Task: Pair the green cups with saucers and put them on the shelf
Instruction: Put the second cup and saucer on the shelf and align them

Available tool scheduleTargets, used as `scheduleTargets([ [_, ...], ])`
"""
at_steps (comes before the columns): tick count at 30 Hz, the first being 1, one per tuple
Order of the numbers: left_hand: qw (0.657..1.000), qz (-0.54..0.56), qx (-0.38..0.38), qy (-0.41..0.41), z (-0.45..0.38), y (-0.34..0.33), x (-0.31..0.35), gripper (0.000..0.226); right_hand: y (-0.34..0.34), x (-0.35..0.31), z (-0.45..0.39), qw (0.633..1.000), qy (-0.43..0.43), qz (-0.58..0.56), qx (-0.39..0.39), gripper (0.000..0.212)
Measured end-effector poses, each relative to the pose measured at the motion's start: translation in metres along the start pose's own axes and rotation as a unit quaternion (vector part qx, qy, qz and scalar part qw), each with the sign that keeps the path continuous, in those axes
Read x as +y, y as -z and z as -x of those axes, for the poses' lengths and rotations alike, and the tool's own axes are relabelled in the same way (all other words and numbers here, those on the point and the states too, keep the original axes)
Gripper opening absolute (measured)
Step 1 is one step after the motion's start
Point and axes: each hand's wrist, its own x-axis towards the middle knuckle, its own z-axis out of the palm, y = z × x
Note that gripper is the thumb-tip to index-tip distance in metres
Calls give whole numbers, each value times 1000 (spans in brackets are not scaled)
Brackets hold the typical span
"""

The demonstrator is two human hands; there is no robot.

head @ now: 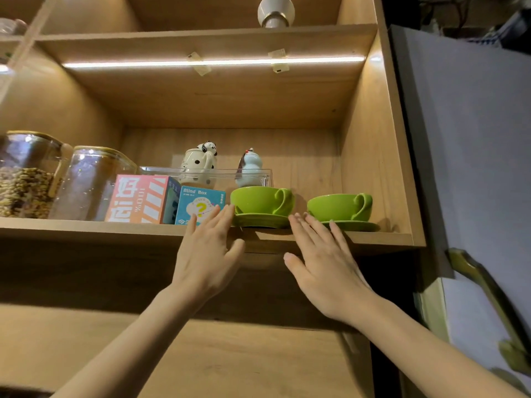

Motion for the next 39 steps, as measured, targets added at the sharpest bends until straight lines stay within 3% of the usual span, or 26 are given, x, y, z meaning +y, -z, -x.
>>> scheduleTargets([
  [10, 997, -71, -12, -33, -1, -19, -15, 73, -5, 1, -12, 998, -7, 53, 23, 55],
  [15, 999, 17, 1, -32, 0, -21, -14, 73, -3, -1, -17, 997, -18, 62, 29, 53],
  [23, 999, -18, -19, 23, -14, -17, -14, 74, -6, -19, -7, 1000, -5, 8, 28, 56],
  [31, 997, 3, 74, 9, 1, -31, -7, 84, -5, -11, -20, 999, -28, -1, 16, 54],
  [39, 995, 39, 92, -5, 8, -33, 4, 84, -4, -4, -32, 999, -41, 20, -11, 51],
])
